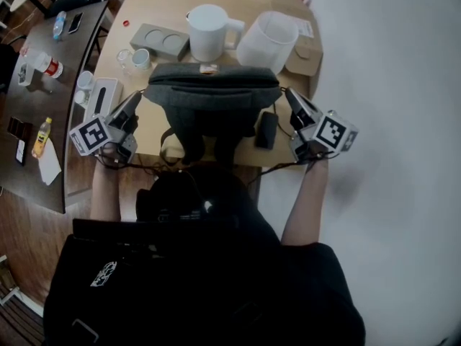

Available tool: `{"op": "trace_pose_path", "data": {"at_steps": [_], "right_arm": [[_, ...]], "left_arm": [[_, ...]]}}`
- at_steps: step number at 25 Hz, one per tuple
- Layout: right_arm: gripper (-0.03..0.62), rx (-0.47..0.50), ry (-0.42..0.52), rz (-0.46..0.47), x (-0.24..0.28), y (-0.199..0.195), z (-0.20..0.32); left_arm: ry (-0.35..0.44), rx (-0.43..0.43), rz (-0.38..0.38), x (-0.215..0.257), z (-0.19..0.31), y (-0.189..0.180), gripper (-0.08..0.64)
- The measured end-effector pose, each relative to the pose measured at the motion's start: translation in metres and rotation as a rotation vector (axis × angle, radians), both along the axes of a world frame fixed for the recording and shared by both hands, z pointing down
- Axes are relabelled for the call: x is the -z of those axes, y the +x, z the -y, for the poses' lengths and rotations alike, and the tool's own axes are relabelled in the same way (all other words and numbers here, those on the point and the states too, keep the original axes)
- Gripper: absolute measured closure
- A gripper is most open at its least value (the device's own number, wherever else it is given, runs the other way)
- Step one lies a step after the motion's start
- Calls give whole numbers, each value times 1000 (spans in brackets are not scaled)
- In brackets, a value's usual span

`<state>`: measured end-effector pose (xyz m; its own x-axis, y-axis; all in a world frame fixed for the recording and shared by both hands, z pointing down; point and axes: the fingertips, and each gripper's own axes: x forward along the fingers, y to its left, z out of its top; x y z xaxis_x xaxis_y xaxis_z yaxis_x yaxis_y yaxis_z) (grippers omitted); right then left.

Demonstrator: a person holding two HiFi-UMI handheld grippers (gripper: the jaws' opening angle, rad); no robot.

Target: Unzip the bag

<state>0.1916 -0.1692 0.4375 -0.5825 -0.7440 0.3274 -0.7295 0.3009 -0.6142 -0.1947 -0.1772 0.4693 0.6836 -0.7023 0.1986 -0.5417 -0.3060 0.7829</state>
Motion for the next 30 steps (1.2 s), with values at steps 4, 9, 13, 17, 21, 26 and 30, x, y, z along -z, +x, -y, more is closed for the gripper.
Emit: {"op": "trace_pose_path", "data": {"at_steps": [4, 9, 13, 17, 21, 26, 30], "right_arm": [[580, -4, -10, 8, -4, 0, 2], [580, -2, -22, 2, -6, 0, 3], [579, -13, -41, 16, -10, 1, 2], [580, -24, -71, 29, -15, 3, 1], [580, -19, -82, 27, -16, 2, 2], [580, -12, -96, 3, -21, 3, 2], [580, -5, -96, 26, -21, 1, 2]], "left_arm": [[-8, -8, -10, -2, 2, 2, 554], [-34, -11, 0, -6, 3, 0, 554], [-57, -10, -13, -9, 3, 0, 554], [-79, -5, -20, -12, 2, 0, 554], [-84, -9, -7, -15, 1, 0, 554], [-127, 17, -17, -19, -2, -1, 554], [-121, 19, -10, -21, -2, -2, 554]]}}
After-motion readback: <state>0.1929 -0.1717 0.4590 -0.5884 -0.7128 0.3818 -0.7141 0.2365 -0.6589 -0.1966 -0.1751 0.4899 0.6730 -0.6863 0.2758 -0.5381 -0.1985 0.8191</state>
